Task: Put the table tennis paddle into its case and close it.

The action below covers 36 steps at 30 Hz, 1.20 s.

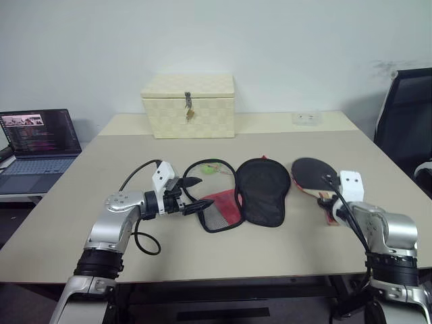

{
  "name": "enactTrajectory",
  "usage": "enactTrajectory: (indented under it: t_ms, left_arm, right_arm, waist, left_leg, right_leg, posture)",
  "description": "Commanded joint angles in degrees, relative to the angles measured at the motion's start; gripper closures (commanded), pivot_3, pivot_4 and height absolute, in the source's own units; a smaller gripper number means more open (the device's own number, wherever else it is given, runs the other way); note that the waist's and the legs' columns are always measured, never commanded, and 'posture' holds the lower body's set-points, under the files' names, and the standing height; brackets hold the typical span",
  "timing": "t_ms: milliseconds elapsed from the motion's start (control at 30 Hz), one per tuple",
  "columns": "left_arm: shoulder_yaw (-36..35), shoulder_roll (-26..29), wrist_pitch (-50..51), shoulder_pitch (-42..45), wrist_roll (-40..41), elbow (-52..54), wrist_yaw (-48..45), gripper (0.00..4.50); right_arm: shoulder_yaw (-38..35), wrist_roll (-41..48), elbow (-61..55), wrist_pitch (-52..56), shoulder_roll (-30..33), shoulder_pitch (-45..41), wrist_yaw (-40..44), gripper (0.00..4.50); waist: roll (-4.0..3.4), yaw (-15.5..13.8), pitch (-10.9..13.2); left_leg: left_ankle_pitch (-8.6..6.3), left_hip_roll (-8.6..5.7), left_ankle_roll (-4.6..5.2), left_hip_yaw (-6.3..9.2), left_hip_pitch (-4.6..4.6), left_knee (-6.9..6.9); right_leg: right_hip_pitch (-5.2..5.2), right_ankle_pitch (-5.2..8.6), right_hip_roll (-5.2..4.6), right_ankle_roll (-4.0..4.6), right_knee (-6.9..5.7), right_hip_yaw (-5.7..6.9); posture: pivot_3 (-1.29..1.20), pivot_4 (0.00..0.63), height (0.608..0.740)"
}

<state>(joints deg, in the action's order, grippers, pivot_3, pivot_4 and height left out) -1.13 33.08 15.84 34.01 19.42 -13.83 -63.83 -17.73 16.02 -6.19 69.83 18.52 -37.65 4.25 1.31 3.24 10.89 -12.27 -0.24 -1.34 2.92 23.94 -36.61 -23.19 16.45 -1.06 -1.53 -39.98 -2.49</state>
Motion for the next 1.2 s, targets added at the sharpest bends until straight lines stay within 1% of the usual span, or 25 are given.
enactTrajectory:
  t_ms: [33,167,300,367,533,767,1200]
  left_arm:
    - [-1.58,3.51,3.21,-0.92,3.69,5.81,-3.83,0.00]
    - [-2.34,5.81,6.73,-1.37,6.29,8.31,-5.86,0.00]
    - [-3.73,7.51,11.00,-0.89,9.96,11.44,-6.71,0.00]
    - [-3.82,7.90,11.17,-0.71,10.05,12.22,-6.38,0.00]
    - [-3.92,8.37,11.21,-0.98,9.79,12.66,-5.56,0.00]
    - [-3.55,8.52,10.31,-1.34,8.99,12.53,-4.82,0.00]
    - [-3.45,8.80,9.62,-1.82,8.54,12.59,-4.10,0.00]
  right_arm:
    - [0.53,2.51,-9.31,3.95,-4.69,-4.75,-1.95,3.41]
    - [1.13,2.25,-11.28,6.14,-11.51,-6.78,-4.59,3.41]
    - [1.86,1.35,-9.68,4.24,-20.34,-7.16,-8.38,3.41]
    - [2.47,0.62,-7.96,2.26,-22.42,-6.90,-9.13,3.41]
    - [3.20,-0.31,-2.93,-2.60,-23.83,-6.04,-10.11,3.41]
    - [4.42,-1.85,4.92,-9.26,-24.04,-4.81,-10.62,3.41]
    - [6.75,-3.94,8.88,-12.64,-22.55,-2.22,-11.02,3.41]
  waist:
    - [0.00,0.14,0.00]
    - [0.00,-0.01,0.00]
    - [0.00,-0.03,0.00]
    - [0.00,-0.07,0.00]
    - [0.00,-0.11,0.00]
    - [-0.01,0.01,0.00]
    - [0.00,0.02,0.00]
  left_leg:
    - [0.00,0.02,0.00,0.02,0.00,0.02]
    - [0.00,0.04,0.00,0.10,0.00,0.08]
    - [0.00,-0.01,0.00,0.09,0.02,0.08]
    - [0.00,-0.02,0.00,0.10,0.03,0.08]
    - [0.00,-0.05,0.00,0.09,0.02,0.08]
    - [0.00,-0.01,0.00,0.06,0.00,0.13]
    - [0.00,-0.02,0.00,0.05,0.00,0.16]
  right_leg:
    - [-0.01,0.01,0.00,0.01,0.00,0.01]
    - [-0.01,0.03,-0.01,0.06,0.03,0.08]
    - [-0.01,0.03,-0.02,0.06,0.03,0.08]
    - [-0.02,0.03,-0.02,0.06,0.04,0.09]
    - [-0.02,0.03,-0.02,0.06,0.04,0.11]
    - [-0.03,0.04,-0.02,0.06,0.06,0.07]
    - [-0.05,0.04,-0.02,0.06,0.07,0.06]
  posture:
    - [0.00,0.150,0.740]
    - [0.00,0.150,0.740]
    - [0.00,0.150,0.740]
    - [0.00,0.150,0.740]
    - [0.00,0.150,0.740]
    - [0.00,0.150,0.740]
    - [0.00,0.150,0.740]
